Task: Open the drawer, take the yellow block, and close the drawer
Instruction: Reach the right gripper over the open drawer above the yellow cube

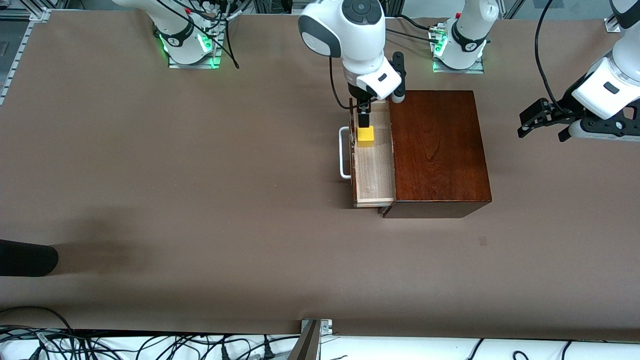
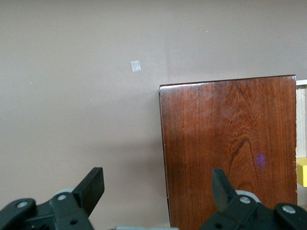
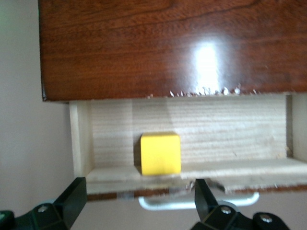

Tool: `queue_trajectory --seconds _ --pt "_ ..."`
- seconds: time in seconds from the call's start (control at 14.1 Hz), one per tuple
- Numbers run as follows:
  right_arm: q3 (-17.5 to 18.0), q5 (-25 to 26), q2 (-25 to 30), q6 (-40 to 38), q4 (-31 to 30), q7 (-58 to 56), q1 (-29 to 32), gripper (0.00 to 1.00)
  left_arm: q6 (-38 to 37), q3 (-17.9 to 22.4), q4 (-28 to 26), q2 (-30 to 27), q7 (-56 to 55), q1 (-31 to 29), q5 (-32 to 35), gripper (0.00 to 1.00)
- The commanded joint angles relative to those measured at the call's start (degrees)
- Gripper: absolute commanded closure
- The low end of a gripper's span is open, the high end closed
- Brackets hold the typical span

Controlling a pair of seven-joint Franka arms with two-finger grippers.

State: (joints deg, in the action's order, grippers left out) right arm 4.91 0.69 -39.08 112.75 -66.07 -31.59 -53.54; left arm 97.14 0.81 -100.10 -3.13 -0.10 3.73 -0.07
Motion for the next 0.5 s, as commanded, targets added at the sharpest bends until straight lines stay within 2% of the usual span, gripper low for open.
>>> queue_trajectory --seconds 0.0,0.43 --pt "-0.43 1.86 -2.57 1.06 2.61 -0.84 -0.86 0.0 -1.95 0.24 1.13 0.84 0.62 0.14 -0.54 0.0" --pt "-0.87 2.21 -6.7 5.02 2.61 -0.84 -0.77 0.0 -2.13 0.24 1.48 0.93 0.62 0.23 -0.54 0.0"
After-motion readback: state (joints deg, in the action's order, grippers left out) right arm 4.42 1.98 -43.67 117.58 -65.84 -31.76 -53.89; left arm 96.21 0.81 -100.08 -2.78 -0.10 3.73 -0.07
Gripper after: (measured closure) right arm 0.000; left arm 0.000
